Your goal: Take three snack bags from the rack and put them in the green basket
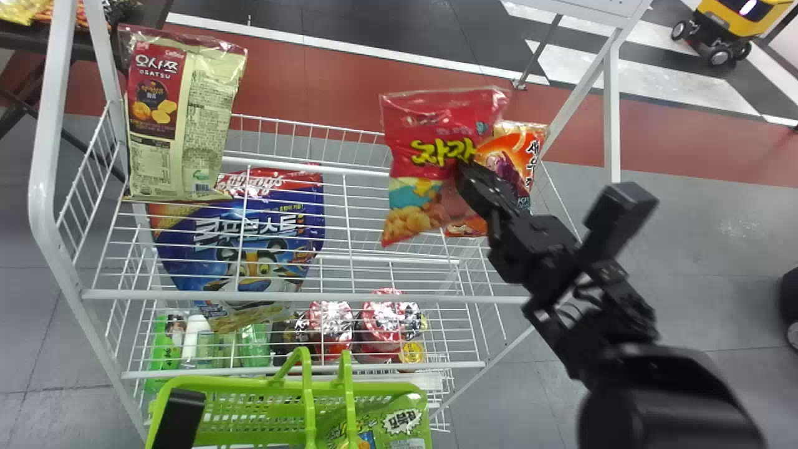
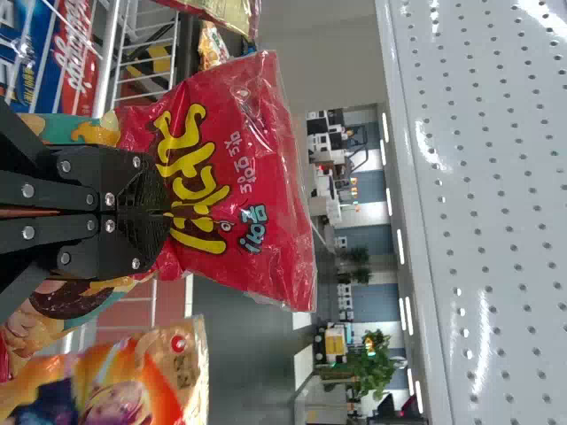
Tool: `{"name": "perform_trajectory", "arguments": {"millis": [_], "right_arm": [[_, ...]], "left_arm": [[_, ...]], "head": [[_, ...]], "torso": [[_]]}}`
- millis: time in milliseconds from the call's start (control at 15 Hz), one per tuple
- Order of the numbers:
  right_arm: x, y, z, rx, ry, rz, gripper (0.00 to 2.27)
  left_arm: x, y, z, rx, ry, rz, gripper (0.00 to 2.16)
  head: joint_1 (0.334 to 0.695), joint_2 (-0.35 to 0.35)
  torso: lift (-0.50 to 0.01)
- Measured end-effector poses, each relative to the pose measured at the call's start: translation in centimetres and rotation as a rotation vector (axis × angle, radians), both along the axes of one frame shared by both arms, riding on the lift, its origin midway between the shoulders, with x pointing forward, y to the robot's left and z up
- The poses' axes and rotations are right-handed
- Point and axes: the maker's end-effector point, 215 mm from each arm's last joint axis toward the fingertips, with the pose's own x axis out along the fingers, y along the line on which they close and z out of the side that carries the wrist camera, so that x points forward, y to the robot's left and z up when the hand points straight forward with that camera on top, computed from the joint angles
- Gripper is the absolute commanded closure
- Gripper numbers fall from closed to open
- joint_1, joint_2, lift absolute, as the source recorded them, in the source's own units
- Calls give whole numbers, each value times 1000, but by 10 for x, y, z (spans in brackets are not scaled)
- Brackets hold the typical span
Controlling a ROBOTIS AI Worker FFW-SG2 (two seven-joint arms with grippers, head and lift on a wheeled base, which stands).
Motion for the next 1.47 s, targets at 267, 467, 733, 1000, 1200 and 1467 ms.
{"name": "perform_trajectory", "arguments": {"millis": [267, 467, 733, 1000, 1200, 1467], "right_arm": [[-78, -22, -18, 55, 208, 8, 2145], [-135, -29, -68, 114, 500, 15, 2145], [-229, -1, -97, 238, 825, 81, 2145], [-259, 34, -113, 310, 929, 153, 2145], [-265, 67, -132, 340, 984, 211, 2145], [-257, 97, -152, 293, 1005, 234, 2142]], "left_arm": [[4, 0, 1, -2, -4, 8, 1804], [5, 1, 1, -2, -4, 13, 1804], [7, 1, 2, -6, -7, 18, 1804], [4, -3, 3, -10, -9, 12, 1804], [-1, -4, 7, -15, -14, 10, 1804], [-7, -7, 8, -11, -18, 2, 1804]], "head": [[695, -350], [695, -350], [695, -350], [695, -350], [695, -350], [695, -350]], "torso": [[-7], [-7], [-7], [-7], [-7], [-7]]}}
